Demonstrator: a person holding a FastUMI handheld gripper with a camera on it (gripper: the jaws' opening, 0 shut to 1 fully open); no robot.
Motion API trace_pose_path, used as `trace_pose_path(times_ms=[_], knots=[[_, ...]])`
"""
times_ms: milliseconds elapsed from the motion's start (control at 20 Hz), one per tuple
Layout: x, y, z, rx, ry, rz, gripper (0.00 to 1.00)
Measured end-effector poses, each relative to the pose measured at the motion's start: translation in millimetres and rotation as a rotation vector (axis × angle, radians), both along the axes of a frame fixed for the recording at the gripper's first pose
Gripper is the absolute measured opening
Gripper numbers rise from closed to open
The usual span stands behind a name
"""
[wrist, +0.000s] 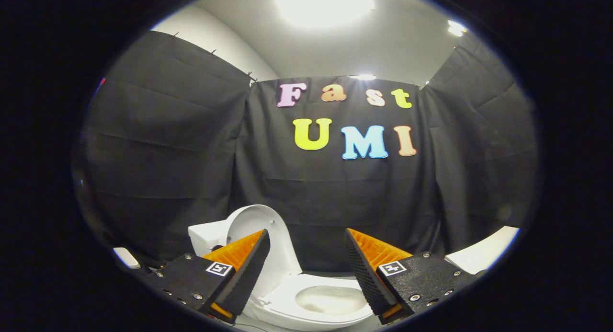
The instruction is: Open the toilet lid.
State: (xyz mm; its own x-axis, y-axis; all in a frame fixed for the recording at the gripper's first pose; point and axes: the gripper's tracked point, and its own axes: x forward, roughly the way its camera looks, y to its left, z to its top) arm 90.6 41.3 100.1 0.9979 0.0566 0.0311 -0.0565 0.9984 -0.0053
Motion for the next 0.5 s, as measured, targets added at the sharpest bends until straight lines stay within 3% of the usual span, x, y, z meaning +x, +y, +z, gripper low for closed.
trace_pose_path(times_ms=[150, 500], knots=[[-18.7, -32.4, -3.5, 0.001, -0.021, -0.047, 0.95], [-50.0, -56.6, -30.3, -0.039, -0.009, -0.04, 0.95]])
